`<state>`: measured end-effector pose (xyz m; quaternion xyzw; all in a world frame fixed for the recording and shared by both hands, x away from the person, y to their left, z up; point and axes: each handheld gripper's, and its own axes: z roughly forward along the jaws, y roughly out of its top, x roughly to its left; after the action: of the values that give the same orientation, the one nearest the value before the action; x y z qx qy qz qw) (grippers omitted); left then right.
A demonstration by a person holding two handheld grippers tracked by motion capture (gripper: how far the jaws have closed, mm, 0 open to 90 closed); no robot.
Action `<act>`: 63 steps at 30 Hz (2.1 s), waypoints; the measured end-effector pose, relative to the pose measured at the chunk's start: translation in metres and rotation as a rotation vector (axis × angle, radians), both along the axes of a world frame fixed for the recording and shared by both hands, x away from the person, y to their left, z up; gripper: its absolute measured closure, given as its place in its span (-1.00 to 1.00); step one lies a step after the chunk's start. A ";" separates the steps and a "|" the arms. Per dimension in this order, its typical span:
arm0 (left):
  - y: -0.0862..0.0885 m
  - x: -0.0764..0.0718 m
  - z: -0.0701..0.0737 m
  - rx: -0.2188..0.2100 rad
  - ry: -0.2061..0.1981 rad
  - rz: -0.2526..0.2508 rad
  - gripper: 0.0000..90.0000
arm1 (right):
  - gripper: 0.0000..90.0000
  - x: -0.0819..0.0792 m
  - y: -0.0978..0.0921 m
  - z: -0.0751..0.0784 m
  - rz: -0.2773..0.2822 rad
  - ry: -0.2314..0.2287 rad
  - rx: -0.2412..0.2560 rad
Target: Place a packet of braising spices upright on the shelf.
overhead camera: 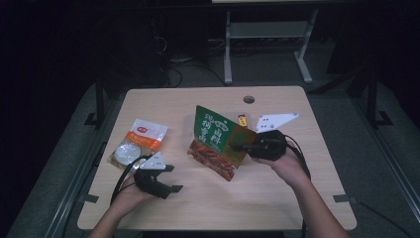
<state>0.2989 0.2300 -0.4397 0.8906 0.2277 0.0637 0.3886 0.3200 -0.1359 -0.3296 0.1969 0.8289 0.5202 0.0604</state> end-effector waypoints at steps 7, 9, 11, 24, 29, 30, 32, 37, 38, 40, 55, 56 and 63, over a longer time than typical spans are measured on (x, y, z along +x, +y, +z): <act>-0.002 0.000 -0.003 -0.009 -0.004 0.007 -0.60 | 1.00 0.013 0.000 0.017 -0.067 -0.022 0.023; -0.002 -0.001 -0.003 -0.011 -0.002 0.006 -0.59 | 1.00 0.015 0.000 0.019 -0.077 -0.026 0.028; -0.001 0.000 -0.003 -0.017 -0.006 0.001 -0.59 | 1.00 0.021 0.000 0.024 -0.110 -0.033 0.039; 0.005 0.001 0.000 -0.040 -0.029 0.013 -0.59 | 1.00 0.043 -0.007 0.027 -0.207 -0.058 0.074; 0.007 0.001 0.001 -0.051 -0.029 0.025 -0.59 | 1.00 0.046 -0.016 0.024 -0.234 -0.067 0.068; 0.006 0.001 0.001 -0.052 -0.032 0.024 -0.59 | 1.00 0.046 -0.017 0.024 -0.239 -0.069 0.066; 0.006 0.001 0.000 -0.050 -0.031 0.022 -0.59 | 1.00 0.047 -0.019 0.023 -0.242 -0.069 0.068; 0.004 0.001 -0.001 -0.055 -0.025 0.018 -0.59 | 1.00 0.049 -0.022 0.020 -0.263 -0.066 0.061; 0.004 0.001 -0.001 -0.053 -0.026 0.017 -0.59 | 1.00 0.050 -0.022 0.019 -0.265 -0.065 0.060; 0.004 0.000 -0.002 -0.052 -0.026 0.018 -0.59 | 1.00 0.050 -0.022 0.017 -0.267 -0.060 0.065; 0.003 0.000 -0.004 -0.042 -0.023 0.011 -0.59 | 1.00 0.054 -0.025 0.010 -0.320 -0.057 0.058; 0.003 0.000 -0.004 -0.040 -0.026 0.009 -0.59 | 1.00 0.054 -0.025 0.010 -0.320 -0.057 0.058; 0.004 0.001 -0.004 -0.036 -0.025 0.008 -0.59 | 1.00 0.059 -0.024 0.002 -0.334 -0.052 0.059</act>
<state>0.2996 0.2337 -0.4438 0.8817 0.2272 0.0722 0.4071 0.3785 -0.1601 -0.3272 0.3200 0.7671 0.5320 0.1617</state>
